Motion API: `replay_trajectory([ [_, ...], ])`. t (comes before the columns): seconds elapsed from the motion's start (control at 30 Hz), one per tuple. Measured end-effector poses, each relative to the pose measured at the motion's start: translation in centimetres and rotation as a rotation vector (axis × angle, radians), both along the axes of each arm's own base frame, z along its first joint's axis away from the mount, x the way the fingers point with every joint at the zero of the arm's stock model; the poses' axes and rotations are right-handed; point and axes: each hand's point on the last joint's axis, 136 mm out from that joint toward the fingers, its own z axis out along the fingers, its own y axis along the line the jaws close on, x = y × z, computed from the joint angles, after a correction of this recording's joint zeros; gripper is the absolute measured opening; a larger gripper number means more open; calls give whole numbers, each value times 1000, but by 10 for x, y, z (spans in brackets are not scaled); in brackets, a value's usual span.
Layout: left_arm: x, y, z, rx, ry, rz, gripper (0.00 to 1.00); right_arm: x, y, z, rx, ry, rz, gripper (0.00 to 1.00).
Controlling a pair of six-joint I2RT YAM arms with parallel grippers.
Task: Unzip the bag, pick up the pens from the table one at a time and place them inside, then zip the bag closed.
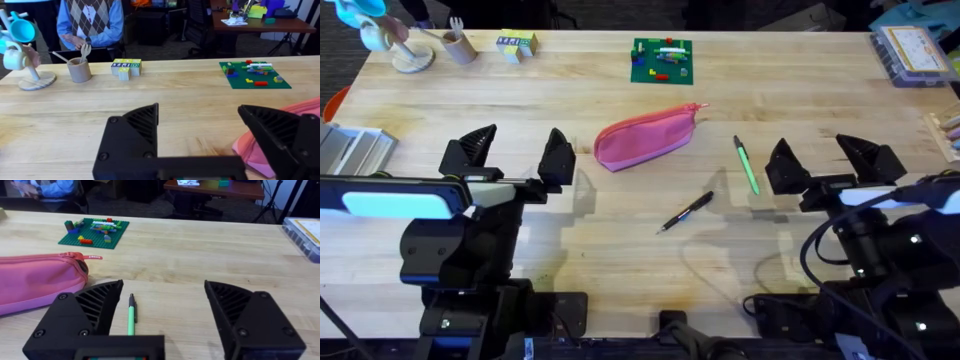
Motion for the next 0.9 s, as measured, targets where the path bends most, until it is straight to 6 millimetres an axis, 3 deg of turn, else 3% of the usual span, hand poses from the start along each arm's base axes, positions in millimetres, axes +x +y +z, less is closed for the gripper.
replay_trajectory([
  [0.47,0,0,0,0,1,2,992,0,0,-1,0,5,0,996],
  [0.9,-1,1,-13,-27,60,6,992,-1,-1,-1,6,12,-5,996],
])
